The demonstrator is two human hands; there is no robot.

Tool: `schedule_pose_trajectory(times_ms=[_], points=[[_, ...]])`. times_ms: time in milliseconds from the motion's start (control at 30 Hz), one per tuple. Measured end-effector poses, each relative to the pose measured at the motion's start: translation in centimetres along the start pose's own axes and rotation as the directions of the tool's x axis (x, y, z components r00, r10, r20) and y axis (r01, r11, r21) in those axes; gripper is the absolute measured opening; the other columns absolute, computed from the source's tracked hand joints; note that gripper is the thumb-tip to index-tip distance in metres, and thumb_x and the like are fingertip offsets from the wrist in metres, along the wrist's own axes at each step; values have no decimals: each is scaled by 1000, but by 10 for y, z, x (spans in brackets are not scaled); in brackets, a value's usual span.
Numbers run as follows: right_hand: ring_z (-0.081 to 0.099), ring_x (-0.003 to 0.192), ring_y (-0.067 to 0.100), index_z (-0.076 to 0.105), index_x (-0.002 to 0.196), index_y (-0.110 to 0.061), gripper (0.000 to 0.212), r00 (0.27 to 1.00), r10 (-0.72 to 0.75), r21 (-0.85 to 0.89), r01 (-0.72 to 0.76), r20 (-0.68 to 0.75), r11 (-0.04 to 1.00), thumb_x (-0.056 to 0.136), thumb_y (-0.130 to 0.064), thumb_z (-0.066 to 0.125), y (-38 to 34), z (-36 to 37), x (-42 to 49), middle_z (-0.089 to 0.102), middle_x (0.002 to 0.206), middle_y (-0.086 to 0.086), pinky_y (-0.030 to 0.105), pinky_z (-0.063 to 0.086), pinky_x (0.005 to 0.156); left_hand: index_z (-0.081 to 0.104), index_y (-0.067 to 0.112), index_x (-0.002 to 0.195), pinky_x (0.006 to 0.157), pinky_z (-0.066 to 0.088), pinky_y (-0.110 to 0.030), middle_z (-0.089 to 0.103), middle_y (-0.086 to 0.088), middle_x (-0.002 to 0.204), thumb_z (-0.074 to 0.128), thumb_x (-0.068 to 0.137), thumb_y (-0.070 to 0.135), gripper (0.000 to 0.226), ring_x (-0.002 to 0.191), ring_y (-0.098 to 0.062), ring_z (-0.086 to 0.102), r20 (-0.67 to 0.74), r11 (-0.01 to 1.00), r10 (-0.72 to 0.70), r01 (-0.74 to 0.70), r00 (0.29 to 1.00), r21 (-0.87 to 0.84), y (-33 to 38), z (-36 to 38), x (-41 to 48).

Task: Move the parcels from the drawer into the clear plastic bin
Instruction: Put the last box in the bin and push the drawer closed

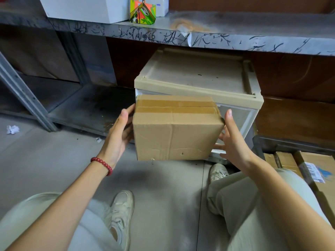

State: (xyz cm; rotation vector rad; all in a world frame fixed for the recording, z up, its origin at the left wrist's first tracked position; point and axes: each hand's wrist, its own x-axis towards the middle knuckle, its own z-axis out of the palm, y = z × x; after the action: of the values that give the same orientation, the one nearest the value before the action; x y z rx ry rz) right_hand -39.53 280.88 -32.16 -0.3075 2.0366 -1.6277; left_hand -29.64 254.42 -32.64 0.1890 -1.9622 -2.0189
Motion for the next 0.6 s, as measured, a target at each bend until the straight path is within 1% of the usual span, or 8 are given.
schedule_pose_trajectory(times_ms=[67, 133, 200, 300, 367, 467, 567, 600], points=[[41, 132, 20, 32, 141, -54, 102, 1000, 3, -1, -3, 6, 1000, 51, -102, 20, -1, 0, -2, 36, 152, -10, 60, 25, 111, 45, 36, 137, 91, 51, -25, 62, 17, 124, 48, 66, 85, 86, 116, -5, 57, 22, 1000, 13, -13, 1000, 5, 0, 1, 1], [49, 123, 11, 58, 116, -56, 81, 1000, -10, 9, 10, -4, 1000, 60, -97, 17, -4, 1, -5, 55, 132, -17, 41, 42, 97, 42, 31, 140, 86, 53, -26, 61, 12, 125, 51, 62, 87, 96, 116, -8, 57, 39, 1000, 18, -18, 999, 4, -1, 2, 1], [53, 113, 6, 68, 91, -52, 72, 1000, 1, 26, 0, -27, 1000, 67, -90, 12, -8, 0, -8, 65, 109, -25, 31, 41, 87, 43, 33, 138, 85, 53, -29, 61, 9, 125, 52, 62, 87, 93, 115, -11, 58, 17, 1000, -5, 5, 1000, 9, -2, 1, 1], [56, 104, 0, 71, 88, -54, 75, 1000, 0, 35, 1, -23, 999, 72, -85, 5, -12, -3, -10, 67, 95, -34, 24, 39, 75, 45, 42, 130, 87, 51, -37, 56, 7, 129, 43, 69, 79, 72, 114, -14, 58, -29, 998, -31, 32, 999, 54, -5, 2, 2], [53, 102, -1, 70, 89, -56, 75, 1000, 13, 72, -12, -10, 997, 73, -86, 3, -13, -6, -10, 67, 94, -36, 25, 36, 76, 46, 48, 119, 86, 50, -36, 55, 9, 127, 40, 68, 78, 60, 112, -11, 57, -45, 995, -52, 56, 998, 79, -6, 4, 2], [51, 108, 8, 70, 102, -51, 84, 999, 31, 132, -29, -17, 991, 66, -93, 7, -10, -9, -7, 66, 104, -28, 39, 28, 97, 45, 60, 110, 85, 43, -35, 54, 15, 127, 38, 65, 83, 51, 119, -12, 51, -34, 986, -93, 96, 995, 136, -7, 8, 2], [54, 113, 20, 46, 140, -40, 100, 993, 33, 116, -19, -116, 993, 62, -94, 15, -6, -10, -3, 63, 115, -13, 58, 19, 107, 43, 64, 113, 80, 40, -32, 52, 15, 132, 37, 61, 88, 57, 124, -14, 48, -22, 979, -99, 102, 995, 176, -6, 11, 4], [54, 115, 21, 38, 145, -36, 102, 986, 22, 123, -1, -166, 992, 62, -91, 18, -5, -12, -1, 63, 118, -8, 61, 17, 109, 41, 63, 116, 80, 39, -31, 51, 14, 135, 37, 58, 91, 64, 124, -13, 48, -17, 978, -97, 98, 995, 187, -5, 12, 5]])
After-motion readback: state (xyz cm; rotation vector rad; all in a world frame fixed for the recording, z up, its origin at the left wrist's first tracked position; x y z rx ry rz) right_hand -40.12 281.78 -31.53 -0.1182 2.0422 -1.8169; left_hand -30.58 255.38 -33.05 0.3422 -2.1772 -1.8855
